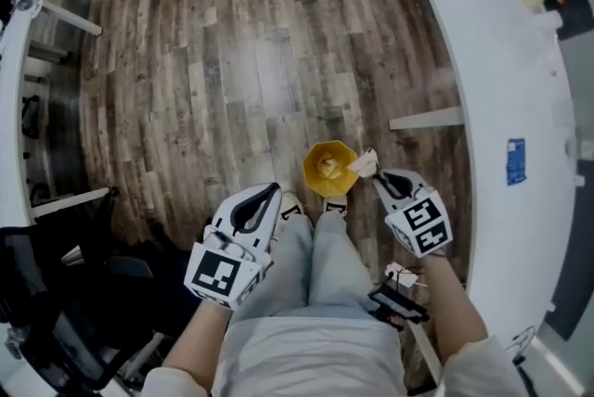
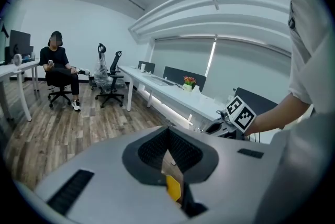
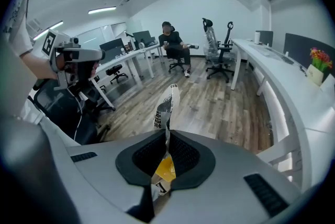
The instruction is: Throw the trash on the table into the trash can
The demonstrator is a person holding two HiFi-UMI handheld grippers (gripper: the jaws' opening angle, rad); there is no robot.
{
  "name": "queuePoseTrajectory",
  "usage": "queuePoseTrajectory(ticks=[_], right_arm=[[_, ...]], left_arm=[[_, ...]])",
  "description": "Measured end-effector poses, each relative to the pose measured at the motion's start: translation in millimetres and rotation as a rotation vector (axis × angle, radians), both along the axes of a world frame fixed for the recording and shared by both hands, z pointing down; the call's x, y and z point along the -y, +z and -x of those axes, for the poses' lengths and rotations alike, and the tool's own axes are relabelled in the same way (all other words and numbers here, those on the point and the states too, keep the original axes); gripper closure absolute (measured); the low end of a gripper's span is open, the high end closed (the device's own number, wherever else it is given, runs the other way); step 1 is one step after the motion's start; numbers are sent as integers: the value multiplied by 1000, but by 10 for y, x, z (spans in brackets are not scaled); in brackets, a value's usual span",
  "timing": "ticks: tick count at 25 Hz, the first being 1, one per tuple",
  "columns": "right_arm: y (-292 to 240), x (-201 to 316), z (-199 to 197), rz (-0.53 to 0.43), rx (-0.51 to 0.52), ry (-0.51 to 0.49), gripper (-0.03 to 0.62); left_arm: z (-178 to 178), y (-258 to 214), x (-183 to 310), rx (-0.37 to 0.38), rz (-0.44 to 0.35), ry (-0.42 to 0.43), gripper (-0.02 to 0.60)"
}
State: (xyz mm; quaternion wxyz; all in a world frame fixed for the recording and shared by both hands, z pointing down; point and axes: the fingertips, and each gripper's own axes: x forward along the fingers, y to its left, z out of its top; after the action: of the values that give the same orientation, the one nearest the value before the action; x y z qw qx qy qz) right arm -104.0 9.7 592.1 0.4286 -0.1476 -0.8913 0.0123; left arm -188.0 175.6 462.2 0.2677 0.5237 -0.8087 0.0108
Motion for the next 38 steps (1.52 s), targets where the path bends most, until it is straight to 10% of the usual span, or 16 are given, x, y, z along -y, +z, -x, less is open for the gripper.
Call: queuePoseTrajectory(ticks=[17,29,32,38], right_arm=[[2604,-412,-140,54,-126,-73,551],[4082,-534,-194,22,-284,-37,549],[4253,-533,-255,-18,-326,-43,370],[4228,-458,-291,-48,-322,-33,350]], left_arm=[[-317,2315,63,-133,101,-4,580],[-283,3096,-252,-178,129,-61,580],[-287,3144,-299,-182,130,-67,580],[-283,3115,-318,-185,122,-66,580]])
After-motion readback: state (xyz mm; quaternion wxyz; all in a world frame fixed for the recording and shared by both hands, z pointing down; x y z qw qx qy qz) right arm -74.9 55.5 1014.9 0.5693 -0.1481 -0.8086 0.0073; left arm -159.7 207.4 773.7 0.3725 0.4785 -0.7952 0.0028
